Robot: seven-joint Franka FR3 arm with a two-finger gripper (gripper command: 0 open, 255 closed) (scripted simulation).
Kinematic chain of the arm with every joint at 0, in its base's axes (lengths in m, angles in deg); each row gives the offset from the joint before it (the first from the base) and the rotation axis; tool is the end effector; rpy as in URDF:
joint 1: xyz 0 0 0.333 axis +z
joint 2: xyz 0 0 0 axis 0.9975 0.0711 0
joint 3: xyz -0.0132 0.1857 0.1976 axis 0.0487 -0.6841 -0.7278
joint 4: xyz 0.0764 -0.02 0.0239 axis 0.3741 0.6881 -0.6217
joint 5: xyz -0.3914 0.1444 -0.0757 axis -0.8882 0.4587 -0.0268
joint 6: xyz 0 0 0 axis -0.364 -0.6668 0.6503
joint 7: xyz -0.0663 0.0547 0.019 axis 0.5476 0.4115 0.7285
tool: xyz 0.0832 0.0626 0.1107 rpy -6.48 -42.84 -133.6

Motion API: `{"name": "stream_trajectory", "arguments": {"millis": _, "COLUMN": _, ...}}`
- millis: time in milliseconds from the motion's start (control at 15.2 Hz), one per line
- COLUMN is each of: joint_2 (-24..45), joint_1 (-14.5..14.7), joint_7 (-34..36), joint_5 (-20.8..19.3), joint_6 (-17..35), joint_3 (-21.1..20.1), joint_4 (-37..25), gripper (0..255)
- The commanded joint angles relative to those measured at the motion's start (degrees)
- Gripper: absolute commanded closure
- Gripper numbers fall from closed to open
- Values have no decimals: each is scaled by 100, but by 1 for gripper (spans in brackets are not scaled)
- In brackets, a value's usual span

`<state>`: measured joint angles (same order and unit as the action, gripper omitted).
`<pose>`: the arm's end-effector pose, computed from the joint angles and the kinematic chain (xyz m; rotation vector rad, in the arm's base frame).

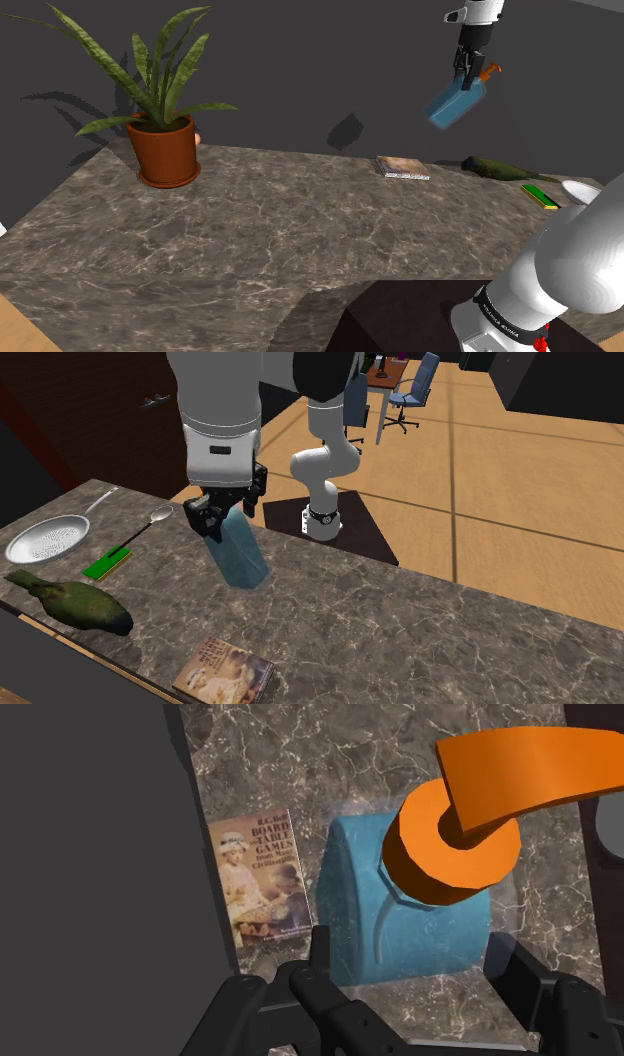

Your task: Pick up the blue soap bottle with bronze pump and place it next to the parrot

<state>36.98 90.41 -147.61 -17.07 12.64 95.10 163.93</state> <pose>0.4703 -0.2828 0.5517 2.8305 1.1059 -0.3025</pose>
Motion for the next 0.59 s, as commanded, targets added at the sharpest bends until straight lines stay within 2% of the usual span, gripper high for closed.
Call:
{"name": "stream_trajectory", "arguments": {"millis": 0, "joint_2": 86, "joint_1": -1, "joint_7": -50, "joint_5": 37, "joint_6": -138, "joint_3": 10, "joint_4": -220, "gripper": 255}}
{"name": "stream_trajectory", "arguments": {"millis": 528, "joint_2": -219, "joint_1": -445, "joint_7": -1013, "joint_5": -232, "joint_6": 121, "joint_3": 569, "joint_4": 51, "gripper": 255}}
